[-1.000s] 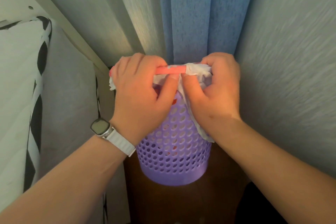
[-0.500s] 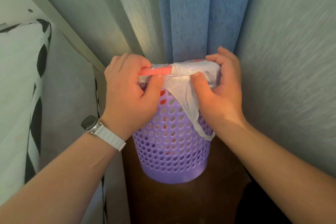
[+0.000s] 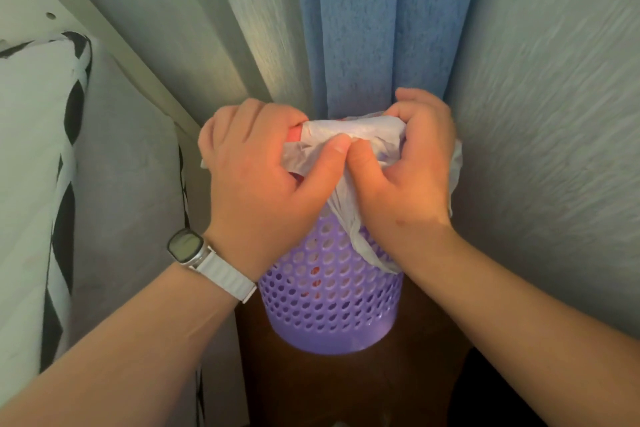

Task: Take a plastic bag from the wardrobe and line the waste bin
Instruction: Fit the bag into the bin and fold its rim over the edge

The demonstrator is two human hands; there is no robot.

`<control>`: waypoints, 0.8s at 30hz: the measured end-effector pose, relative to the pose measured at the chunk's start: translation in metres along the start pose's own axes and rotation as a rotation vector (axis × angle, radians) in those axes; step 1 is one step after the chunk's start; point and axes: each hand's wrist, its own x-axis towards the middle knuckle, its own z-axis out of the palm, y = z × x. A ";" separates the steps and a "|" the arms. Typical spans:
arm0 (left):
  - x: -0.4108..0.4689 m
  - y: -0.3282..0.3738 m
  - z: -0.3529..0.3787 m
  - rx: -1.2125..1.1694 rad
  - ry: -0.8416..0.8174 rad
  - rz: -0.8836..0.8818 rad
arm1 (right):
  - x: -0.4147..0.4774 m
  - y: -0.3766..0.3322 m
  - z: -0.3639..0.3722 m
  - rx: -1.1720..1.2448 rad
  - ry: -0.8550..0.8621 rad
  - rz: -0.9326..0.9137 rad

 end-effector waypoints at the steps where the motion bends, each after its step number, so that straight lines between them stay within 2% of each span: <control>1: 0.000 -0.002 0.000 -0.009 0.006 0.008 | -0.001 0.000 0.000 -0.009 0.001 -0.004; 5: 0.003 -0.013 0.001 -0.001 -0.006 0.077 | -0.002 0.002 0.001 0.001 -0.018 -0.020; 11: 0.004 -0.022 0.002 0.027 -0.029 0.083 | -0.007 0.011 -0.001 0.030 -0.112 -0.005; 18: 0.004 -0.022 0.001 0.010 -0.045 0.037 | -0.002 0.021 -0.006 0.040 -0.088 0.031; 21: 0.004 -0.021 0.002 0.020 -0.056 0.081 | -0.001 0.023 -0.006 0.077 -0.069 0.053; 24: 0.003 -0.018 0.002 0.014 0.000 0.089 | -0.001 0.021 -0.005 0.095 -0.025 -0.004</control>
